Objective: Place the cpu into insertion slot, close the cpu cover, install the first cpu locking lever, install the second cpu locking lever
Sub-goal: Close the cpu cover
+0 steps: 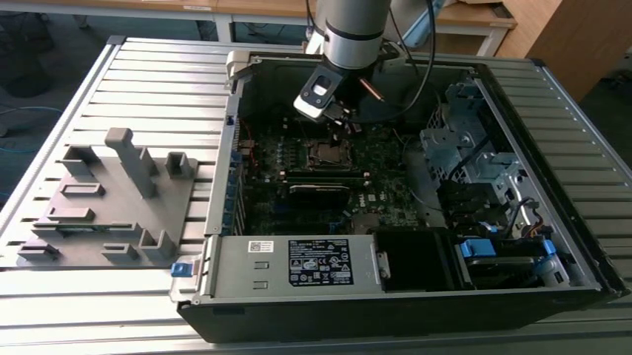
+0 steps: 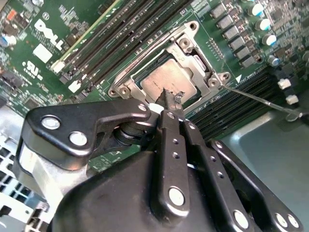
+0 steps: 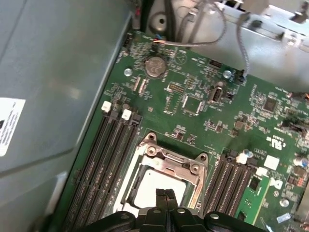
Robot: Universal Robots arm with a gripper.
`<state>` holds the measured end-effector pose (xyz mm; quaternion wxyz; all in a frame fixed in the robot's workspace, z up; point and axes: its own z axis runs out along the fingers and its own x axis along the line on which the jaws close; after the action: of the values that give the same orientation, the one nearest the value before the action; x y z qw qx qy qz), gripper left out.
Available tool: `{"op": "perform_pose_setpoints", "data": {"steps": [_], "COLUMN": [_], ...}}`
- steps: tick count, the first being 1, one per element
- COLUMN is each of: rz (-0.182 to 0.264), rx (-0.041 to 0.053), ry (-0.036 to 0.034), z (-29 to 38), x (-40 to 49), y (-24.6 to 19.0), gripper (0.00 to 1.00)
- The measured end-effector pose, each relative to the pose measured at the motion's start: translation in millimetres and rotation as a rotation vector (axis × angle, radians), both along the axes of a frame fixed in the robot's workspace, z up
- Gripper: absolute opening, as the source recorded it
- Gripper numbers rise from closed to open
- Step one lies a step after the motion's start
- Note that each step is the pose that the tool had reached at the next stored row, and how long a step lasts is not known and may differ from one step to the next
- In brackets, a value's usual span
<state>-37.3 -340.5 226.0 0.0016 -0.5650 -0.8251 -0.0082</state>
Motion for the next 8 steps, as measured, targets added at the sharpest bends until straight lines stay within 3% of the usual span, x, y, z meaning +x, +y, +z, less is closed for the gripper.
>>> {"op": "perform_pose_setpoints", "data": {"steps": [8], "rz": [0.12], "rx": [0.0], "ry": [0.0], "z": [-0.1], "x": [0.0], "y": [0.0], "gripper": [0.1]}}
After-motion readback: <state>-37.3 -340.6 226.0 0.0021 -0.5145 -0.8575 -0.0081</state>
